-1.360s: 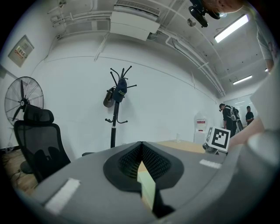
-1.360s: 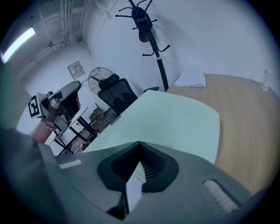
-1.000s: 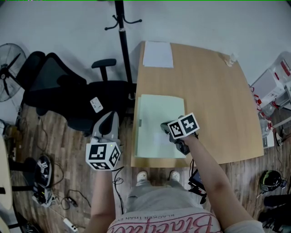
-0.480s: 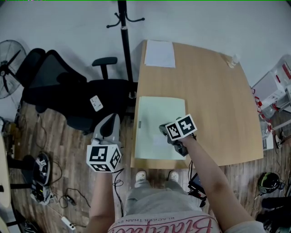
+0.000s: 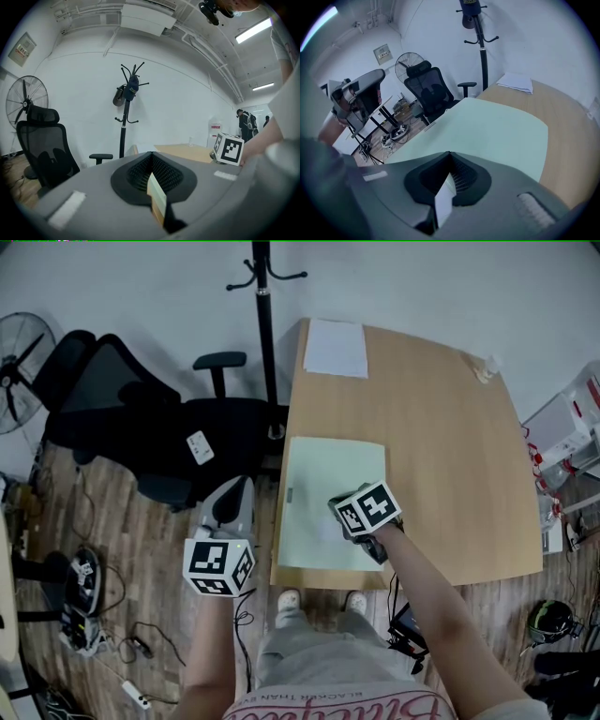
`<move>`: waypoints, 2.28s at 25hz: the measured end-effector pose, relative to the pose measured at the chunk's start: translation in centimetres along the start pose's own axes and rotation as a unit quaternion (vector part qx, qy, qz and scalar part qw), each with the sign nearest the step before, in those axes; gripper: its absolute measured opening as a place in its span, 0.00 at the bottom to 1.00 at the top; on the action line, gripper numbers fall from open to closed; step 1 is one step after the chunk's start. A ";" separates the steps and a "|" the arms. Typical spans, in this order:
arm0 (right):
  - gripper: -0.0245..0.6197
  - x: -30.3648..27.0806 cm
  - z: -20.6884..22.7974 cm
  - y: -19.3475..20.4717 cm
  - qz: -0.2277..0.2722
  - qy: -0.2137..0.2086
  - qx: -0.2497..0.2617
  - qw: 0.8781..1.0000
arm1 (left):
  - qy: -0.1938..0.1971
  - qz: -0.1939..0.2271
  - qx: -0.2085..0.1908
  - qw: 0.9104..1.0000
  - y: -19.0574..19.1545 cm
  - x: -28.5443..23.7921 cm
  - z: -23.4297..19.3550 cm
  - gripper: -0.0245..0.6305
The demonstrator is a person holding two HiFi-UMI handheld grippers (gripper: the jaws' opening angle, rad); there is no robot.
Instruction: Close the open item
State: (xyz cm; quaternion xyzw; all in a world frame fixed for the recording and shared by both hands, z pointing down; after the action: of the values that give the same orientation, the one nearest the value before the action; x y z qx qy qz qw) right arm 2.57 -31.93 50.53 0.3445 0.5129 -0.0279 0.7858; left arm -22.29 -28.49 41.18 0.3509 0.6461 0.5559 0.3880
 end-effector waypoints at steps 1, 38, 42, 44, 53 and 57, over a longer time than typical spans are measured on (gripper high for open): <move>0.04 0.0 -0.2 -0.2 -0.005 0.006 0.014 1.000 | 0.000 -0.001 0.000 1.000 0.1 0.0 0.0 0.06; 0.04 -4.7 -6.7 -4.4 -0.036 0.037 0.252 0.966 | 0.005 -0.012 0.013 1.000 1.3 -1.0 0.4 0.06; 0.04 -5.2 -6.8 -4.4 -0.047 0.043 0.270 0.961 | 0.005 -0.007 0.013 1.000 1.2 -1.0 0.5 0.06; 0.04 -5.3 -6.7 -4.4 -0.047 0.040 0.265 0.962 | 0.004 -0.005 0.013 1.000 1.1 -1.0 0.5 0.06; 0.04 -5.3 -6.3 -4.5 -0.030 0.034 0.236 0.971 | 0.003 0.003 0.010 1.000 0.5 -0.7 0.5 0.06; 0.04 -4.9 -6.3 -4.7 -0.023 0.030 0.219 0.975 | 0.008 0.003 0.002 1.000 0.1 -0.5 0.9 0.06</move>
State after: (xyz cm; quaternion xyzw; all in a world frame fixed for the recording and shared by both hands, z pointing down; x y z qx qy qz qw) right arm -6.55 -33.46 50.67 0.4975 0.5255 -0.1471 0.6743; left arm -21.29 -28.50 41.25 0.3493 0.6491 0.5588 0.3801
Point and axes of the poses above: the fingertips, and each gripper's own axes: x backward along the fingers, z to its right, y out of its underside, the point moved 9 cm from there along x, backward along the fingers, and after that the axes turned 2 degrees about -y, right-handed, at the moved point
